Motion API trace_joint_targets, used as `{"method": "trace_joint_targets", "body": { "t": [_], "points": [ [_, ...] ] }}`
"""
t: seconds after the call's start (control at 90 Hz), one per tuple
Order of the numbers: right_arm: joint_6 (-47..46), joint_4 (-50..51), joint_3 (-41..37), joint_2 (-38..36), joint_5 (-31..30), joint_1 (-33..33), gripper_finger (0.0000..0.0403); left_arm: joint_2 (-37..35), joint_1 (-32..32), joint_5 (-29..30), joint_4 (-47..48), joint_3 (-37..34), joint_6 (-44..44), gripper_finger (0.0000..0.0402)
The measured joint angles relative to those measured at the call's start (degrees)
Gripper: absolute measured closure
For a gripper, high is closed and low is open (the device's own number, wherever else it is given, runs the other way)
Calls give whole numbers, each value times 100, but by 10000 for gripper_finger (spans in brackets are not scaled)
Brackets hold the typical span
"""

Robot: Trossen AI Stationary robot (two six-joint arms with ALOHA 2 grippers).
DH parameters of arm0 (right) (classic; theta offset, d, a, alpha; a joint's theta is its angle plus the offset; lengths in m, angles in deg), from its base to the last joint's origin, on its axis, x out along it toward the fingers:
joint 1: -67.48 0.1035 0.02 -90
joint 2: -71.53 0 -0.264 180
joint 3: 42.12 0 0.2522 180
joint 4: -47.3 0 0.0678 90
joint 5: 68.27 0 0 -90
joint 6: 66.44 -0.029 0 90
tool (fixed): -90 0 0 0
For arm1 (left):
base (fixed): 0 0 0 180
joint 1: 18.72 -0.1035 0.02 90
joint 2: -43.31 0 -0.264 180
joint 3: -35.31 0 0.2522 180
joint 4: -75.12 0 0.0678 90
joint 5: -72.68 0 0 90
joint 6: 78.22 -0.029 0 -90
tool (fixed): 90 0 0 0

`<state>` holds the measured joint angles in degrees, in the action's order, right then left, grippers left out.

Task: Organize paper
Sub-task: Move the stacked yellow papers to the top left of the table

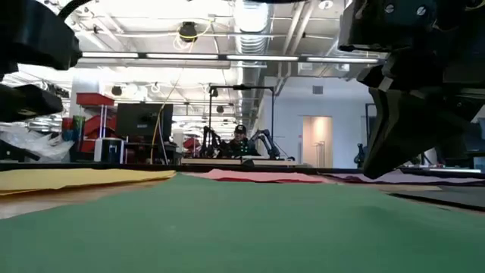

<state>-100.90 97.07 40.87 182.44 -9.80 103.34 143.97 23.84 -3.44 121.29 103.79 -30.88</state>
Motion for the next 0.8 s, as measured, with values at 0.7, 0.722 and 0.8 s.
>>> {"method": "trace_joint_targets", "body": {
  "t": [0.7, 0.722, 0.8],
  "points": [
    [-3, 150, 0, 0, 2, -23, 403, -60, -684, 1021, 295, -27, -546, 402],
    [-3, 148, 0, 0, 2, -22, 403, -59, -675, 1028, 295, -26, -528, 402],
    [-14, 152, 0, 0, 4, -24, 403, -59, -620, 1028, 301, -26, -417, 402]
  ]
}}
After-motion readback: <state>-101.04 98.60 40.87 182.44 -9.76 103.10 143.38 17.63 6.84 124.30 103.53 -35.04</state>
